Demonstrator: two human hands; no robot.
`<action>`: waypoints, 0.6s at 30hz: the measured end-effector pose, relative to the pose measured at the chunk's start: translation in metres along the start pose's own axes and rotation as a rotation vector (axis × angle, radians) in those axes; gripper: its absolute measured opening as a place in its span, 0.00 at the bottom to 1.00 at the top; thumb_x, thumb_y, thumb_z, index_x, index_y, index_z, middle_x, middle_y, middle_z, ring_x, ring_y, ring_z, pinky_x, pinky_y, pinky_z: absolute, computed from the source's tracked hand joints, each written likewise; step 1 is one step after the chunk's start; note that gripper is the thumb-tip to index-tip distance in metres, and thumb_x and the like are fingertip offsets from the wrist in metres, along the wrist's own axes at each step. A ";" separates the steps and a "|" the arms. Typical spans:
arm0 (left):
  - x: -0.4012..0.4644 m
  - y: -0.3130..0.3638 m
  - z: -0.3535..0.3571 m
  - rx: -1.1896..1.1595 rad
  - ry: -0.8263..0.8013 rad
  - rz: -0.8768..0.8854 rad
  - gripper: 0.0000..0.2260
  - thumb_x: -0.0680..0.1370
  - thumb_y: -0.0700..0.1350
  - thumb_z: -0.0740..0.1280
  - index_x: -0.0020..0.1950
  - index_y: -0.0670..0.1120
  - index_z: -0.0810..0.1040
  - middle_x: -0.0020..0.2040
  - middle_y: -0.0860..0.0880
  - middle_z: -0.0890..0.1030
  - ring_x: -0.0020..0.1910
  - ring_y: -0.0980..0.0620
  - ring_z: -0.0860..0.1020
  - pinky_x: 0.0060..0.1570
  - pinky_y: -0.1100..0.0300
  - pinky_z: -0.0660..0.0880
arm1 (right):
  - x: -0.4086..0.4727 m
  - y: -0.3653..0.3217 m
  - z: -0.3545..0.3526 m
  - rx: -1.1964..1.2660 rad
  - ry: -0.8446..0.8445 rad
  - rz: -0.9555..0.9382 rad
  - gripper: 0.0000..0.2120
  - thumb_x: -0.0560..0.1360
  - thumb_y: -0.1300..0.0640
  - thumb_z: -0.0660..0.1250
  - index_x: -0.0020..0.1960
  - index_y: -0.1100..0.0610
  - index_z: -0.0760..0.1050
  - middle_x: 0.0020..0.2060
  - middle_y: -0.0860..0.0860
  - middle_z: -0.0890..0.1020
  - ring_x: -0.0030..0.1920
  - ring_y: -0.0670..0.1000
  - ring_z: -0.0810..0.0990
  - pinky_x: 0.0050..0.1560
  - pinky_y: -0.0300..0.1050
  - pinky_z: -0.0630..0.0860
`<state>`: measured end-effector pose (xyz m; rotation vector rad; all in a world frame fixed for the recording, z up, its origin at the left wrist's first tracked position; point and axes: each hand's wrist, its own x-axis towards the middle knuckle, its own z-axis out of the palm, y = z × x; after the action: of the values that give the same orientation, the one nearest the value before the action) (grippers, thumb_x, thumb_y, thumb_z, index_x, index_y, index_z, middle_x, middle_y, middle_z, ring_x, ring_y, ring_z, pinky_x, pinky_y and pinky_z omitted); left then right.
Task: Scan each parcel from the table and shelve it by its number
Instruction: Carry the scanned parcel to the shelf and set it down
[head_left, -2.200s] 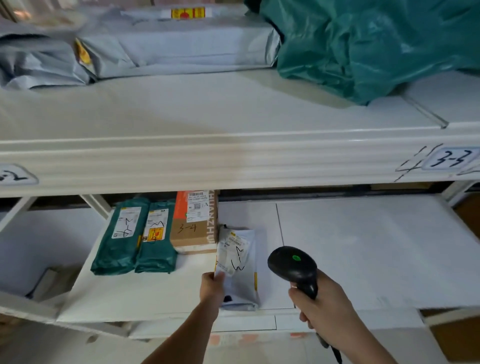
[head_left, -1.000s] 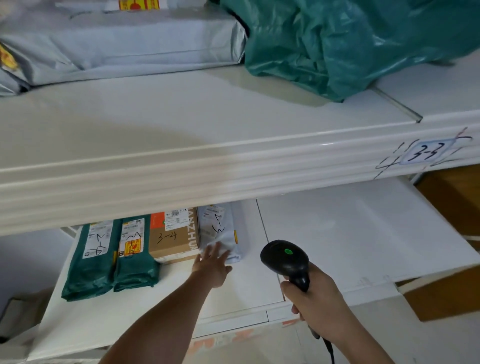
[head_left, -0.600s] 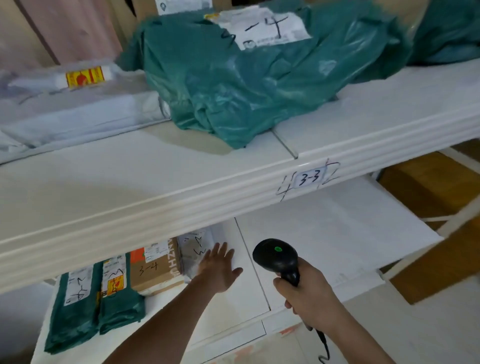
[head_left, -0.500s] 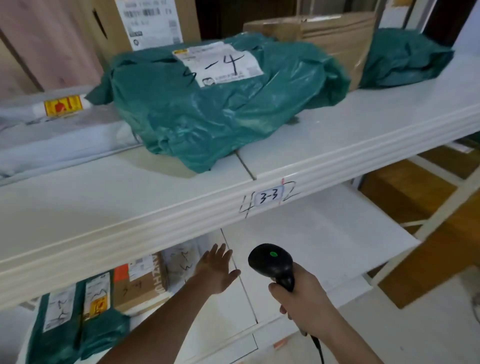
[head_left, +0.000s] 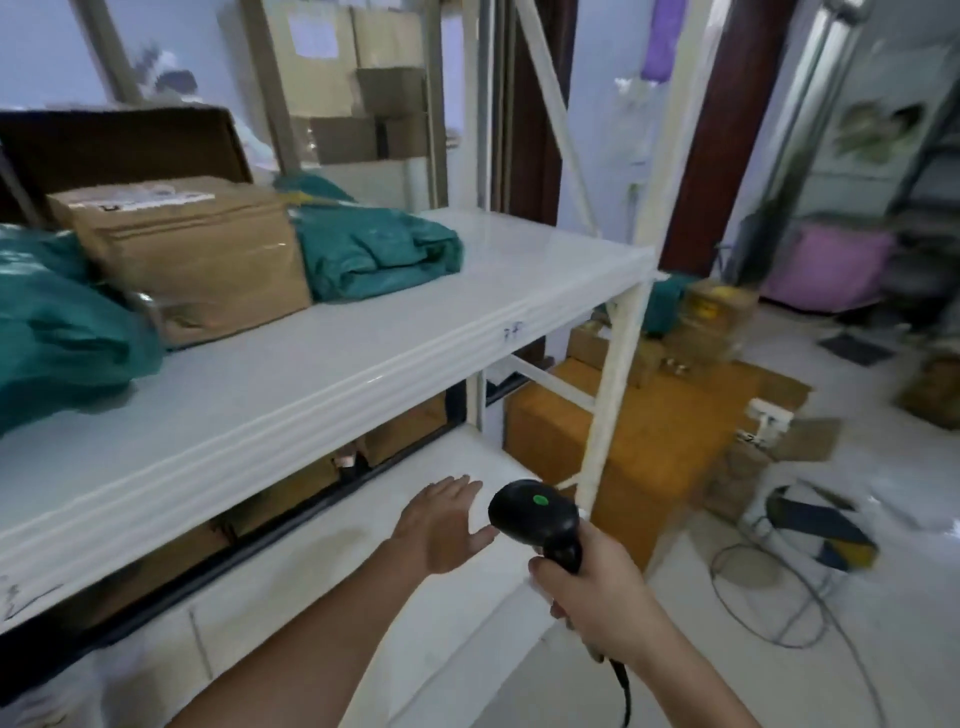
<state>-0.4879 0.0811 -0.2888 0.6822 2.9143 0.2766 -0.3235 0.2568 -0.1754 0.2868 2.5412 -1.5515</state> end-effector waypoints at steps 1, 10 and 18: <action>0.017 0.026 0.000 -0.005 0.003 0.046 0.35 0.82 0.64 0.61 0.84 0.49 0.59 0.84 0.48 0.62 0.82 0.47 0.60 0.82 0.50 0.57 | 0.001 0.010 -0.022 -0.002 0.044 -0.006 0.09 0.74 0.57 0.67 0.52 0.48 0.74 0.37 0.49 0.81 0.34 0.47 0.81 0.33 0.40 0.76; 0.138 0.218 0.009 -0.078 -0.089 0.311 0.34 0.81 0.68 0.61 0.82 0.53 0.63 0.82 0.52 0.66 0.81 0.48 0.63 0.80 0.46 0.61 | 0.001 0.075 -0.166 0.026 0.417 0.080 0.07 0.73 0.59 0.68 0.47 0.47 0.75 0.33 0.51 0.82 0.33 0.50 0.82 0.32 0.44 0.75; 0.233 0.287 0.024 0.010 -0.180 0.391 0.35 0.83 0.65 0.59 0.86 0.53 0.53 0.86 0.52 0.52 0.85 0.49 0.49 0.81 0.45 0.50 | 0.044 0.106 -0.251 0.056 0.573 0.152 0.06 0.75 0.59 0.68 0.49 0.51 0.76 0.30 0.50 0.80 0.25 0.42 0.78 0.27 0.39 0.73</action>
<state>-0.5680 0.4425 -0.2735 1.2096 2.5965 0.2259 -0.3477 0.5313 -0.1625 1.0402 2.7804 -1.6663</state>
